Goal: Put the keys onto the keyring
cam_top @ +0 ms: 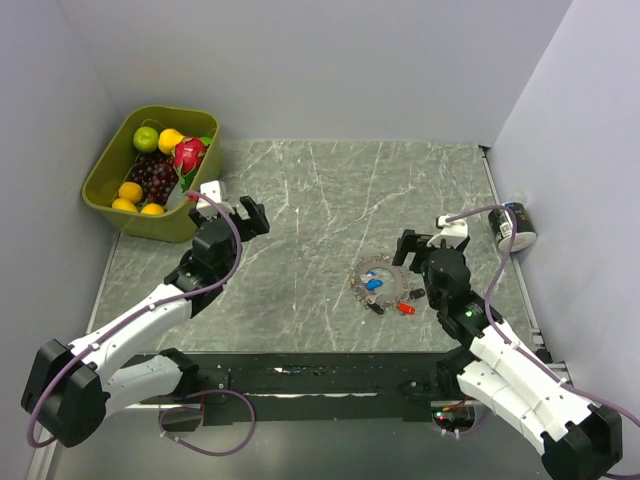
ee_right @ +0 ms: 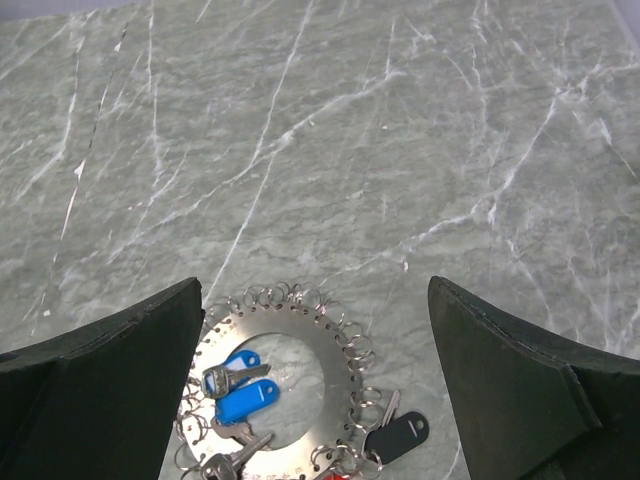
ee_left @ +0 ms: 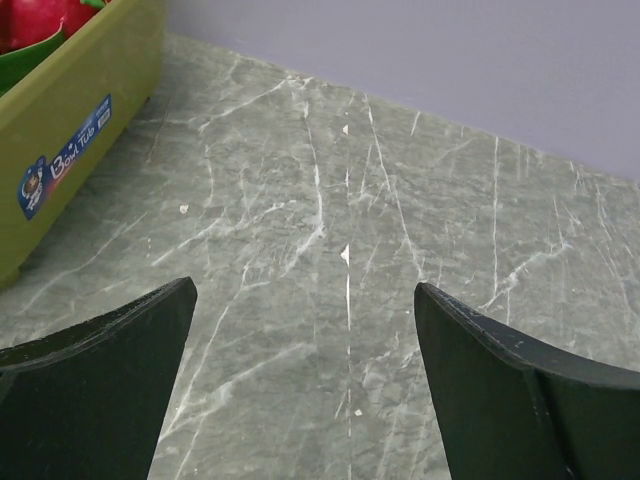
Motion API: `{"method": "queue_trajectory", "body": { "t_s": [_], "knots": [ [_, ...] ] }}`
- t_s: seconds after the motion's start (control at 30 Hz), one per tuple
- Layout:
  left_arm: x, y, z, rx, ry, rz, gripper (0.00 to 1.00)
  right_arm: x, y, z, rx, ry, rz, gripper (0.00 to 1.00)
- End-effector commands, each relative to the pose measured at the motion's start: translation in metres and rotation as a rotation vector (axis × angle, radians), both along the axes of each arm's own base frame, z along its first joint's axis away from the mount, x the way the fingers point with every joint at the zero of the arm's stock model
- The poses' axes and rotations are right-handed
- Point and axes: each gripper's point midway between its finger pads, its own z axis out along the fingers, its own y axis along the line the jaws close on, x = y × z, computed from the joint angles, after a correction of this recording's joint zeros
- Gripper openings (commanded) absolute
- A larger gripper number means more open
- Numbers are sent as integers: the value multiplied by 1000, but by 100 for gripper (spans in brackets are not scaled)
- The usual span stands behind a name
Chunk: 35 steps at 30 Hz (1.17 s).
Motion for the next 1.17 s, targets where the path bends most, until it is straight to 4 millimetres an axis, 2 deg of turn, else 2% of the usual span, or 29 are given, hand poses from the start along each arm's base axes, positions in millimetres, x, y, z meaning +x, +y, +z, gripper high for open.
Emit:
{"method": "queue_trajectory", "body": {
  "t_s": [0.0, 0.6, 0.93, 1.1, 1.13],
  "knots": [
    [1, 3, -1, -10, 2, 24, 96, 1, -7, 5, 23, -28, -43, 100],
    [2, -8, 12, -16, -33, -38, 96, 8, 28, 30, 50, -76, 135, 100],
    [-1, -2, 13, -2, -59, -25, 97, 9, 26, 33, 46, -134, 131, 100],
    [-7, 0, 12, -14, -90, -35, 98, 9, 26, 42, 28, -187, 146, 100],
    [-9, 4, 22, -23, -129, -26, 97, 10, 24, 47, 34, -218, 136, 100]
  ]
}}
